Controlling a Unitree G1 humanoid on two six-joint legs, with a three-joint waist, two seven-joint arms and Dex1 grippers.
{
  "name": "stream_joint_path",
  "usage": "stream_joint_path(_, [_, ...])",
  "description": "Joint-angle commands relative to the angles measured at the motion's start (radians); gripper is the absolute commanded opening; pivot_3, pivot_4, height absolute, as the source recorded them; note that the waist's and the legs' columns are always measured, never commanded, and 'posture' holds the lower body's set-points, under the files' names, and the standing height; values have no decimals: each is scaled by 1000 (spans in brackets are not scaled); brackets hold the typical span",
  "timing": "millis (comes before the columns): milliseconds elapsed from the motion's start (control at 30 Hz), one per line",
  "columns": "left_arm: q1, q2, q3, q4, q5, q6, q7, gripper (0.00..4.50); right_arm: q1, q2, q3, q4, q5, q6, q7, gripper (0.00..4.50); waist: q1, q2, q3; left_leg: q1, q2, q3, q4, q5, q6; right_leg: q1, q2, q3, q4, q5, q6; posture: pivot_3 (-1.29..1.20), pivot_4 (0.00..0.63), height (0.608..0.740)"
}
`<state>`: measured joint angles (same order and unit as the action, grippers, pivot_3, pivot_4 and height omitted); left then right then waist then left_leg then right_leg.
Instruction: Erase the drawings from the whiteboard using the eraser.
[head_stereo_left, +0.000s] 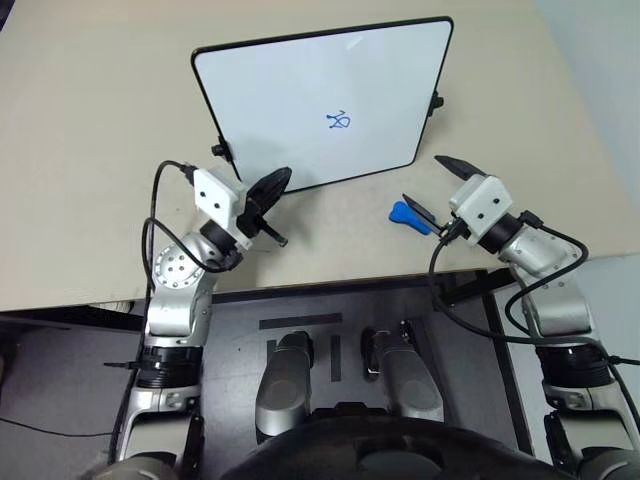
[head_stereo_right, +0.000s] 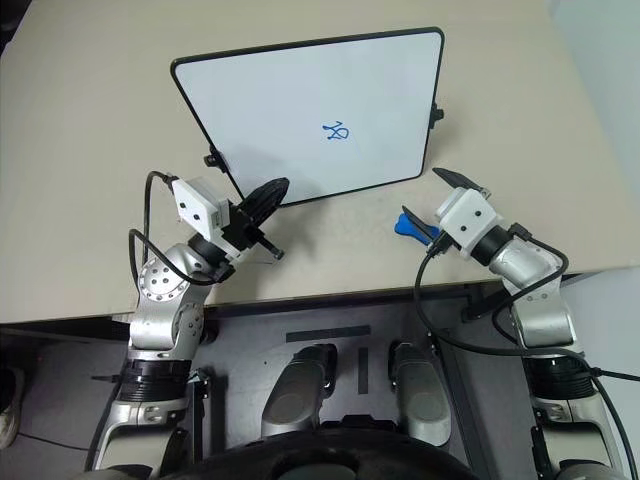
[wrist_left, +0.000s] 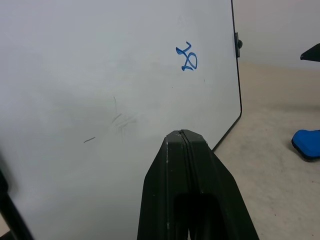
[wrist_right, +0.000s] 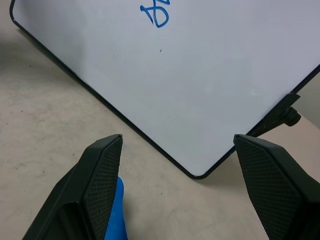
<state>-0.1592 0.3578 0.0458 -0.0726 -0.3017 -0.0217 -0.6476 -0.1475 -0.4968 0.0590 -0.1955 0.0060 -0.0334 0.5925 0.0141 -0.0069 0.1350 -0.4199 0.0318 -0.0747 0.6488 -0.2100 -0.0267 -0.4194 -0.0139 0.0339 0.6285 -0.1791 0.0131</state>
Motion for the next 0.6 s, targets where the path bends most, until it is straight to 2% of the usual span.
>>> stream_joint_path(33, [-22, 8, 11, -9, -7, -9, -6, 0, -6, 6, -12, -16, 5, -25, -14, 3760, 0, 0, 0, 0, 0, 0, 0, 0, 0, 0, 0, 0, 0, 0, 0, 0, 150, 740])
stream_joint_path(200, [-14, -4, 5, -6, 0, -22, -1, 0, 11, -2, -20, -25, 12, -31, -4, 3760, 0, 0, 0, 0, 0, 0, 0, 0, 0, 0, 0, 0, 0, 0, 0, 0, 150, 740])
stream_joint_path(600, [53, -20, 19, -44, 10, -46, 44, 0, 12, -46, 30, -25, 69, 27, 142, 3760, -1, 0, 0, 0, 0, 0, 0, 0, 0, 0, 0, 0, 0, -2, 3, 0, 150, 740])
